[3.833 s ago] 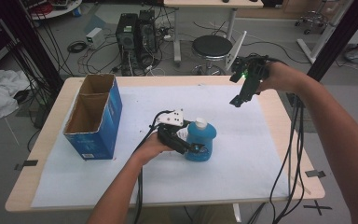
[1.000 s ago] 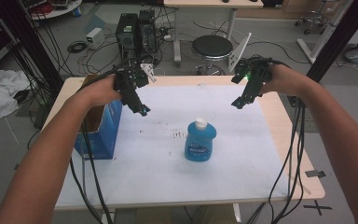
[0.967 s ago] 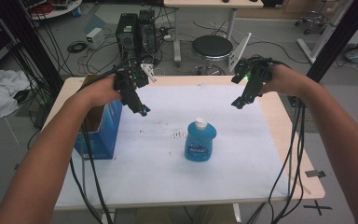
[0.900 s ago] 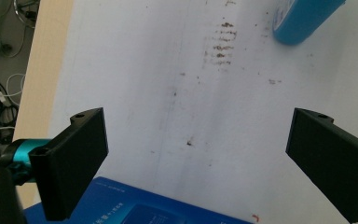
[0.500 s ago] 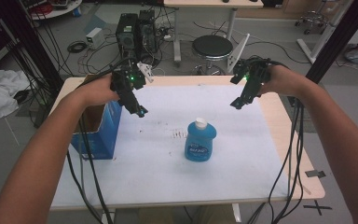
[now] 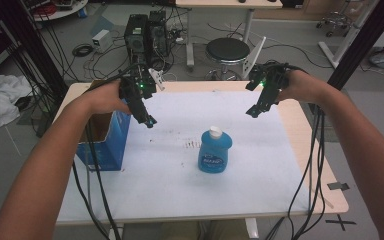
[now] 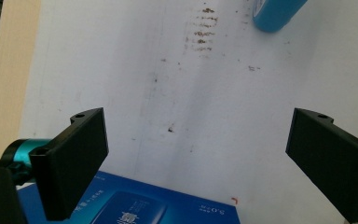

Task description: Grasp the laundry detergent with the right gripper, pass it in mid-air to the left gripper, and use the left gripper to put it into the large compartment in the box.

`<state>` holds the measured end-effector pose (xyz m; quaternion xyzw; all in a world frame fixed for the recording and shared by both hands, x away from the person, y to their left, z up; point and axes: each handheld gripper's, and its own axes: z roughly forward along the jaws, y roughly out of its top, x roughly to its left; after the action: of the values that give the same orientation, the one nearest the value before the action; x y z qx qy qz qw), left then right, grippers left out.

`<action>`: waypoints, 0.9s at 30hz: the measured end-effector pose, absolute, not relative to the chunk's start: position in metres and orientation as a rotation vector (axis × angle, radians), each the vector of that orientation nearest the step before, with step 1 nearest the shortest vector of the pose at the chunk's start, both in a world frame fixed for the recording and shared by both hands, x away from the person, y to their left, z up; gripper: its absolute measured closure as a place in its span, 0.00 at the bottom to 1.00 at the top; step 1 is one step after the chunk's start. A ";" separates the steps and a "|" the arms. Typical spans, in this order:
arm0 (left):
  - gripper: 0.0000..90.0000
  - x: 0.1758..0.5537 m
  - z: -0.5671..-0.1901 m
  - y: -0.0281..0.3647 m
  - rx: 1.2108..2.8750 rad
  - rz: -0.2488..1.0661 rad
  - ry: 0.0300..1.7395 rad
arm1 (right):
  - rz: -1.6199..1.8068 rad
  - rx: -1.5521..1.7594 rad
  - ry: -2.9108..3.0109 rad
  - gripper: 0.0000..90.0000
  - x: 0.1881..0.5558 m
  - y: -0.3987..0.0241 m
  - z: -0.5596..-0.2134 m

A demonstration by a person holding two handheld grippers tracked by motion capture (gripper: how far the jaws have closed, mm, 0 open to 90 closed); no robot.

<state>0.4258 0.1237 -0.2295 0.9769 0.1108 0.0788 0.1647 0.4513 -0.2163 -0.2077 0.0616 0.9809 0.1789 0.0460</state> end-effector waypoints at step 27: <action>0.06 0.422 -0.228 0.121 2.759 0.227 0.263 | 0.555 0.207 2.987 0.04 0.438 -0.229 -0.213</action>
<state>0.4216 0.1212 -0.2276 0.9760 0.0932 0.0803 0.1796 0.4380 -0.2292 -0.2130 0.0680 0.9797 0.1821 0.0482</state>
